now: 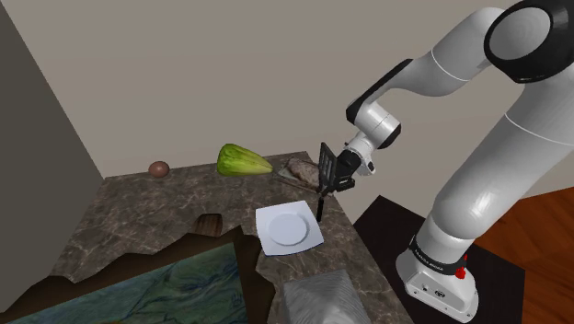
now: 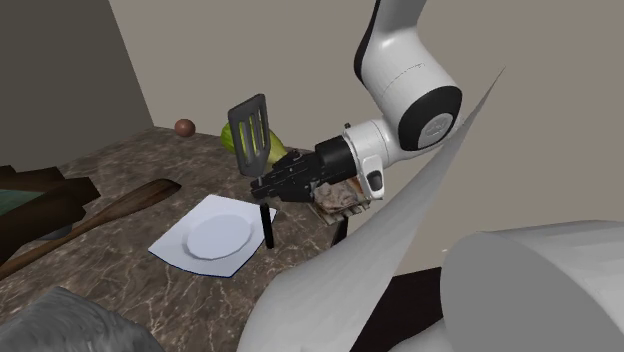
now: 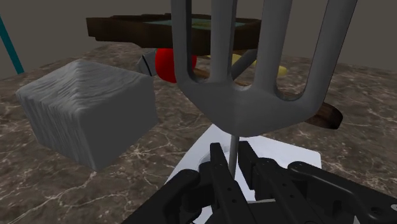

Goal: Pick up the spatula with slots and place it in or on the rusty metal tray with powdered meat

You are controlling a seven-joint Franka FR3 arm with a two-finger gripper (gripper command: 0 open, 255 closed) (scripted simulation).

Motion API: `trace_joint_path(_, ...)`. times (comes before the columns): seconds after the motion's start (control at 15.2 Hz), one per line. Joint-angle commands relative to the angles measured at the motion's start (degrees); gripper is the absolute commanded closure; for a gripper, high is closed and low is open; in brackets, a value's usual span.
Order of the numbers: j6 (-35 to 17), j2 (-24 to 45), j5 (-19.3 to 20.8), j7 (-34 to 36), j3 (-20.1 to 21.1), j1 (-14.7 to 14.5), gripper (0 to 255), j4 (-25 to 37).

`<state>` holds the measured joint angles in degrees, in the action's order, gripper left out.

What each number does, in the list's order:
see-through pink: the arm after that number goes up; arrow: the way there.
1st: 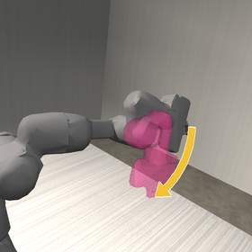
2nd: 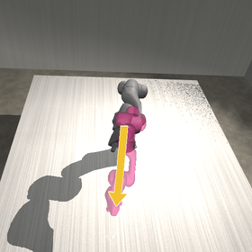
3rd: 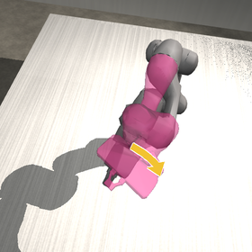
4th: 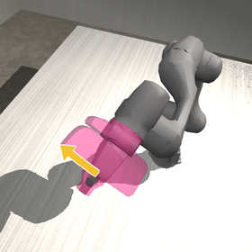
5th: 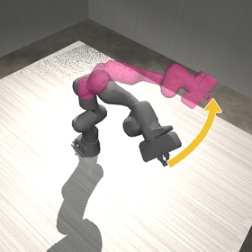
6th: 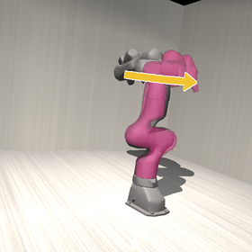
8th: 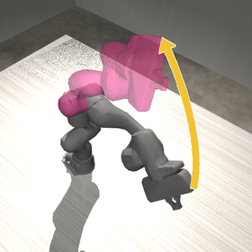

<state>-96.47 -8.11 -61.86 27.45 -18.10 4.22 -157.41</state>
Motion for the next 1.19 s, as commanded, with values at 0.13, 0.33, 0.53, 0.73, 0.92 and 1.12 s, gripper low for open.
trace_joint_path(0.13,0.82,-3.89,1.12,3.45,0.04,0.39,255,-0.32)
trace_joint_path(0.33,1.55,-6.67,1.83,6.08,0.15,0.70,255,-0.35)
trace_joint_path(0.53,2.35,-9.31,2.45,8.69,0.29,1.00,255,-0.23)
trace_joint_path(0.73,3.21,-11.79,2.97,11.25,0.46,1.29,255,0.01)
trace_joint_path(0.92,4.12,-14.10,3.38,13.77,0.66,1.57,255,0.40)
trace_joint_path(1.12,5.06,-16.25,3.71,16.23,0.86,1.83,255,0.91)
